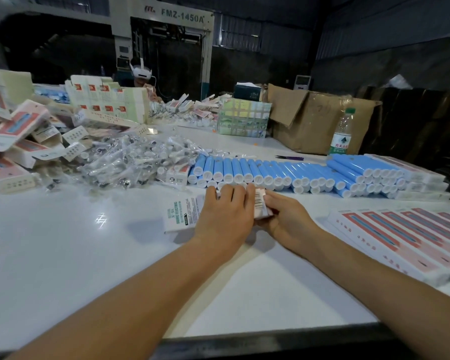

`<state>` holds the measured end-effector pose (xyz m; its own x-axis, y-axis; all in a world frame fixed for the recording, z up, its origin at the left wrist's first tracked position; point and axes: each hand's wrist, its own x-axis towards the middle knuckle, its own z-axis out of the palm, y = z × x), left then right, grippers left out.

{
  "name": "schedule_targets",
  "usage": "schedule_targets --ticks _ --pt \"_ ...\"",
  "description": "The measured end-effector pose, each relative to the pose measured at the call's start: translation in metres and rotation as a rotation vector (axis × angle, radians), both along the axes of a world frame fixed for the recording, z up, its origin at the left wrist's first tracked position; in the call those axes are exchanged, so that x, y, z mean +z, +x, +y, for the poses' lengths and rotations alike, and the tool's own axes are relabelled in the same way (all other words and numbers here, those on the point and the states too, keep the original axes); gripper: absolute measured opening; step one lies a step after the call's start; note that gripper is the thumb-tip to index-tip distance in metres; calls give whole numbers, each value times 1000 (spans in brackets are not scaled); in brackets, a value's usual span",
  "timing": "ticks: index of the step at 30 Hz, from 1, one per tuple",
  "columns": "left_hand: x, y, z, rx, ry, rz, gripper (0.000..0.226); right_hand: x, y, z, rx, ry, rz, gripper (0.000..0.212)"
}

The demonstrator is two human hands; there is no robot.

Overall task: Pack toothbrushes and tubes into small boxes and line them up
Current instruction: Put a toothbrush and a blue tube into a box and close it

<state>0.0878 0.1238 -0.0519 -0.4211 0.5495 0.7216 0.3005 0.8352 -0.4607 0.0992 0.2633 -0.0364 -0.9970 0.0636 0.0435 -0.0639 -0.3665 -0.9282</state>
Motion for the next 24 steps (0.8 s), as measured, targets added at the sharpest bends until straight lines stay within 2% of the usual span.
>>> schedule_targets --ticks 2,4,6,8,9,14,18,20,24 --pt "-2 1 0 4 -15 -9 51 -2 -1 1 -16 -36 -20 29" --pt "-3 1 -1 20 -12 -39 55 -4 -3 -1 -114 -20 -48 19" --pt "-4 -1 0 48 -17 -94 66 -6 -2 -1 -285 179 -39 10" --pt "-3 -1 1 64 1 -109 71 -8 -2 1 -439 450 38 16" --pt "-3 -1 1 65 12 -108 71 -7 -2 2 -471 522 72 19" --pt "-6 -2 -3 20 21 -140 71 -5 0 3 -461 598 86 24" --pt "-8 -3 0 -4 19 -206 70 -8 5 1 -517 746 200 22" --pt "-8 -3 0 14 37 -179 70 -10 8 1 -497 713 245 22" --pt "-9 -11 -2 26 101 -267 74 -9 10 -1 -372 637 257 24"
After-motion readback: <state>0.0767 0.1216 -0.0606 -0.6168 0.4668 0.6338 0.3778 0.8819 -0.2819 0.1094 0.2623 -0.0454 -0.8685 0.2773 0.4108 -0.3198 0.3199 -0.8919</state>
